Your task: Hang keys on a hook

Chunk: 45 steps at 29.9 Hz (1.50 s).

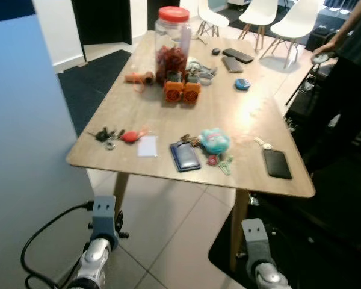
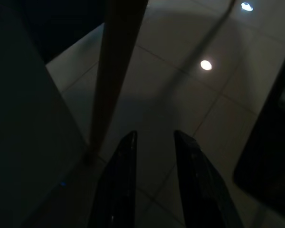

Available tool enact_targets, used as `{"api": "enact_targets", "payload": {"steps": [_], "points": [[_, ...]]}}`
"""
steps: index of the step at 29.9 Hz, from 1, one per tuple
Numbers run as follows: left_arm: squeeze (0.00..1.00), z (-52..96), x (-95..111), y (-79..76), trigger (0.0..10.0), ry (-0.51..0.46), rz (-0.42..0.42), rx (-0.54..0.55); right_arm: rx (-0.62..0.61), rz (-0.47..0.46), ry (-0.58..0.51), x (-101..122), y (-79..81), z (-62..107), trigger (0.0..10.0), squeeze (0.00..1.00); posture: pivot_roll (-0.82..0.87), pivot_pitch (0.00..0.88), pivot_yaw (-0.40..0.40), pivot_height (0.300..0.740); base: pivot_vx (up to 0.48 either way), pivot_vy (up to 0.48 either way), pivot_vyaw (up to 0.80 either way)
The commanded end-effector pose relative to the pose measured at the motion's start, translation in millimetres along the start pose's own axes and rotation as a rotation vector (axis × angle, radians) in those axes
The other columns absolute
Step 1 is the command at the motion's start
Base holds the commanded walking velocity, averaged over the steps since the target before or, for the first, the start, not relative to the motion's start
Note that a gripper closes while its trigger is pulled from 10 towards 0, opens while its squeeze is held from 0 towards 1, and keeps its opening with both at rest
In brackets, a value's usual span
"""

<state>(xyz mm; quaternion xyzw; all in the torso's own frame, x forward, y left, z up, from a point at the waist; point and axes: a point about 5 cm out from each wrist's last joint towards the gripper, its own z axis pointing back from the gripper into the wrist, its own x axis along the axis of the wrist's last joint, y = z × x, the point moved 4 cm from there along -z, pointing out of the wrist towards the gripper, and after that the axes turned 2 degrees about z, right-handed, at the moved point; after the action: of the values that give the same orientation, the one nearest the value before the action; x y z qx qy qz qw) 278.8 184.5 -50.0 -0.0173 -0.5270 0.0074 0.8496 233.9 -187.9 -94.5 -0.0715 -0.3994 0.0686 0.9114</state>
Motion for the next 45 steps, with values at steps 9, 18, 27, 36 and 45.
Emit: {"api": "enact_targets", "payload": {"steps": [9,18,27,36,45], "points": [[0.0,0.0,-3.5,-7.3,10.0,0.015,-0.028,-0.017,-0.017,0.0,0.021,-7.3,-7.0,1.9,10.0,0.0,0.08,0.02,-0.074,0.74,0.0,-0.049,0.0],[0.0,-0.2,-2.7,-12.8,10.0,0.007,-0.045,-0.041,-0.033,-0.004,0.028,-11.1,-13.6,3.2,10.0,0.0,0.08,0.026,-0.074,0.74,0.0,0.0,0.0],[0.0,-0.5,-1.7,-13.5,10.0,0.003,-0.056,-0.041,-0.143,-0.077,0.029,-15.0,-45.7,6.6,10.0,0.0,0.09,0.03,-0.074,0.74,0.0,0.0,0.0],[0.0,1.2,-3.9,-7.8,10.0,0.009,-0.053,-0.028,-0.515,-0.244,-0.057,-11.9,-160.9,35.4,10.0,0.0,0.08,0.03,-0.07,0.74,0.0,0.0,0.0],[0.0,0.4,-3.8,-7.9,10.0,0.015,-0.051,-0.027,-0.802,-0.422,-0.334,57.0,-250.6,66.9,10.0,0.0,0.06,0.032,-0.06,0.74,0.0,0.0,0.0]]}}
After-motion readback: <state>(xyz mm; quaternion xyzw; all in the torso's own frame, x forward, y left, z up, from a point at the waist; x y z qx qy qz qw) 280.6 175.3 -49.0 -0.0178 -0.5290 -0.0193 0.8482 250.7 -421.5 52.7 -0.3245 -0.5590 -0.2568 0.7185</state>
